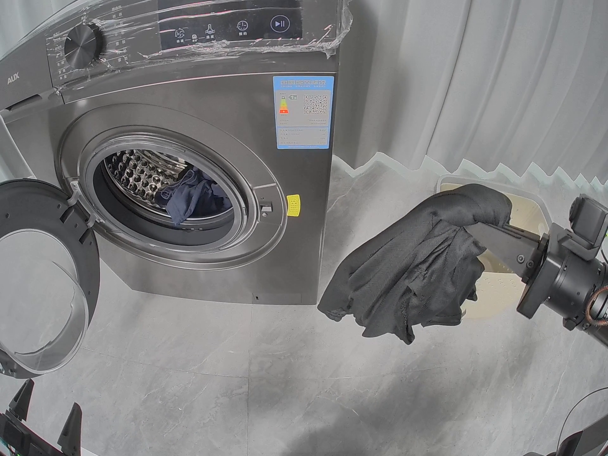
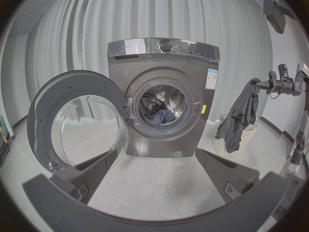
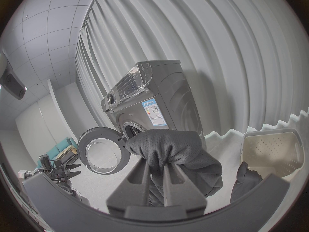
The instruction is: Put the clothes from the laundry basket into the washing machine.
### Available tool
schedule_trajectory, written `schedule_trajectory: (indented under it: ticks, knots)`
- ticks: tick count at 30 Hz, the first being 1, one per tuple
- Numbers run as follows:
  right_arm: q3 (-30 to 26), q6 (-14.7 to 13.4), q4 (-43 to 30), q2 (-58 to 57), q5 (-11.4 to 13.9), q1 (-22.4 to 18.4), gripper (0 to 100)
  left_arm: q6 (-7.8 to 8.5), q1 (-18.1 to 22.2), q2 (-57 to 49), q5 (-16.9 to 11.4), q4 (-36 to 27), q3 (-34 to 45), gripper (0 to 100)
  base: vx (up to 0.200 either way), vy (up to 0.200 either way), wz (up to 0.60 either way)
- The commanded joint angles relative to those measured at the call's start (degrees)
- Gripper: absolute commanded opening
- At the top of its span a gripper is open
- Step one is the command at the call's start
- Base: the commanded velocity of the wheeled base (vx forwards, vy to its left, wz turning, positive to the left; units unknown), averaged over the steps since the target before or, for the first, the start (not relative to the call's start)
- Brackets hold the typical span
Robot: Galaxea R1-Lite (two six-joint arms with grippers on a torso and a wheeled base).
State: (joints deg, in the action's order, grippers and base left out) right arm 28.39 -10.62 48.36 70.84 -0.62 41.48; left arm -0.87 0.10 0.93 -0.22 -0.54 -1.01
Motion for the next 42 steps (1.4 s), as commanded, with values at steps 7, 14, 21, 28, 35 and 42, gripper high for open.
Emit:
schedule_trajectory:
  ticks: [7,14,21,28,35,42]
  knots:
    - [-0.09,-0.02,0.07,0.09,0.01,-0.09,0,-0.01,-0.01,-0.57,-0.04,0.01,0.92,100,-0.2,0.0,0.0]
    - [-0.18,-0.1,0.07,0.44,0.01,0.0,0,-0.01,-0.01,-0.57,-0.04,0.01,0.92,100,-0.029,0.0,0.0]
    - [-0.18,-0.1,0.07,0.44,0.01,-0.09,0,-0.01,-0.01,-0.57,-0.04,0.01,0.92,100,0.0,0.114,0.0]
    - [-0.09,-0.1,0.07,0.44,0.01,-0.09,0,-0.01,-0.01,-0.57,-0.04,0.01,0.92,100,0.0,0.2,0.0]
    - [-0.09,-0.1,0.07,0.44,0.01,-0.09,0,-0.01,-0.01,-0.57,-0.04,0.01,0.92,100,0.0,0.2,0.0]
    - [-0.09,-0.1,0.07,0.44,-0.08,-0.09,0,-0.01,-0.01,-0.57,-0.04,0.01,0.92,100,0.0,0.171,0.0]
